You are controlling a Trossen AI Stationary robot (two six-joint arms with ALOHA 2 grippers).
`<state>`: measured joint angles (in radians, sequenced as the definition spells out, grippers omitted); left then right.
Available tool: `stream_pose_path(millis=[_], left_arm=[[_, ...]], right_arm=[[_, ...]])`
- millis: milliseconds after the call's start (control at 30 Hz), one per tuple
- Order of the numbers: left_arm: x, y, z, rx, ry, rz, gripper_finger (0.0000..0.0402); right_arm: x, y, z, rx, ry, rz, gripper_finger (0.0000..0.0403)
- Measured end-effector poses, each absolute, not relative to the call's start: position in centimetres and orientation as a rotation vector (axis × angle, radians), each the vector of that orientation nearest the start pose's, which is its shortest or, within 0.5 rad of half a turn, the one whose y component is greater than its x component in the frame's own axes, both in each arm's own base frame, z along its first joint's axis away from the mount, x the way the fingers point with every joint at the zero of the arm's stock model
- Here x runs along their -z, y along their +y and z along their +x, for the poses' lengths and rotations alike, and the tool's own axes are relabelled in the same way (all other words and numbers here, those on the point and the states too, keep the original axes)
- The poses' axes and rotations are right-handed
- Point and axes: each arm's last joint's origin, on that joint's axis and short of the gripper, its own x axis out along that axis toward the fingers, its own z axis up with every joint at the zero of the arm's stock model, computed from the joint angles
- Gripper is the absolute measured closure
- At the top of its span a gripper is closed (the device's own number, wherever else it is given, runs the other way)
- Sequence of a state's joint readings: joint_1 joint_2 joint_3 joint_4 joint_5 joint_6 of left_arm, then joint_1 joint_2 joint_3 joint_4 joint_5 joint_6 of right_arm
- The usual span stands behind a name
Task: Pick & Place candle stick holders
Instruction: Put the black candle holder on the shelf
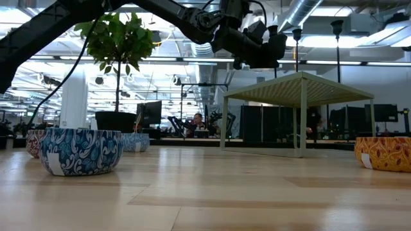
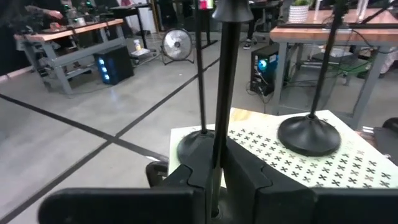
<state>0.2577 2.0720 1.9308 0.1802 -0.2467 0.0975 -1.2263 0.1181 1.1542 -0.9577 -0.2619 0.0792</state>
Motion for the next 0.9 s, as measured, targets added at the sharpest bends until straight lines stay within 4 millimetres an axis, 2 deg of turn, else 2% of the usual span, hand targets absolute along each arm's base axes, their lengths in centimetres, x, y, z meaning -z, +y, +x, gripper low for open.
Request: stream_pose_path(millis=[200, 900], left_arm=[[-36.41, 13.31, 47.58, -0.431, -0.024, 0.091, 0.0372], [-36.67, 14.17, 47.32, -0.442, -0.047, 0.107, 0.0376]], right_arm=[[-38.35, 7.17, -1.78, 0.961, -0.098, 0.018, 0.0148], [-38.35, 7.18, -1.78, 0.958, -0.109, 0.039, 0.0148]])
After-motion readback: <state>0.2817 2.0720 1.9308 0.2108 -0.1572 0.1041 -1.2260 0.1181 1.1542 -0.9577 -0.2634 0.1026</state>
